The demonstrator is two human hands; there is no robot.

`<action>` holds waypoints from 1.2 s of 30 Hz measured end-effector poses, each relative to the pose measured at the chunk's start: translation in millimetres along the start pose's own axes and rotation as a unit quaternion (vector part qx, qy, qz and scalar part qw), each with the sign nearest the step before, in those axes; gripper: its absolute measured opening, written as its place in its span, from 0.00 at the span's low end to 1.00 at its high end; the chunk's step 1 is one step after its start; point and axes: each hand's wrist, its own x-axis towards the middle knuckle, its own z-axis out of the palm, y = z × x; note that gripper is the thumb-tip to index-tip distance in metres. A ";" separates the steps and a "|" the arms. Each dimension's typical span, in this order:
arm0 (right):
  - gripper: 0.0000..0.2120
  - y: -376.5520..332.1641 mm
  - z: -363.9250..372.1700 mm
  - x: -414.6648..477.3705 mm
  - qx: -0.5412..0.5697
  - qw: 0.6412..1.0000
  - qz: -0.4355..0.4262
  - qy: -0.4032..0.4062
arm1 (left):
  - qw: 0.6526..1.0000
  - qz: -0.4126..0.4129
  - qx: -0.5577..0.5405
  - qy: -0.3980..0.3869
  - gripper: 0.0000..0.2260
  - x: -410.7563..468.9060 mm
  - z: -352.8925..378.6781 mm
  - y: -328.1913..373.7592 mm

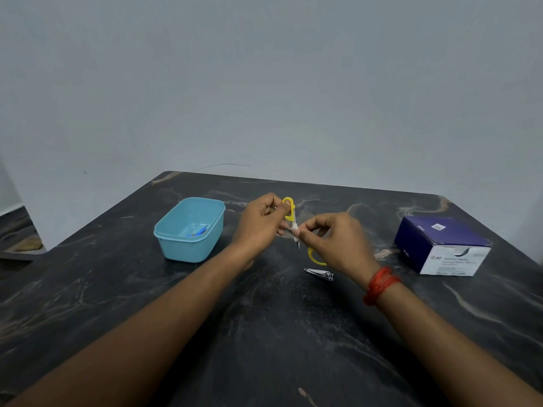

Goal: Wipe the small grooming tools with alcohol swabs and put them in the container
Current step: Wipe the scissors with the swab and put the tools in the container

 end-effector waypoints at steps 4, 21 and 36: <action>0.08 -3.6 1.7 -0.2 0.035 0.999 0.008 0.040 | 1.000 -0.015 -0.013 0.002 0.09 -2.3 3.7 -0.6; 0.06 -3.8 -6.1 0.8 0.091 0.993 0.026 0.076 | 0.999 -0.017 0.026 -0.010 0.11 -5.6 12.8 -6.5; 0.06 1.0 -3.6 0.8 0.038 0.999 0.011 -0.021 | 0.996 -0.029 0.002 0.084 0.10 4.9 -9.5 7.2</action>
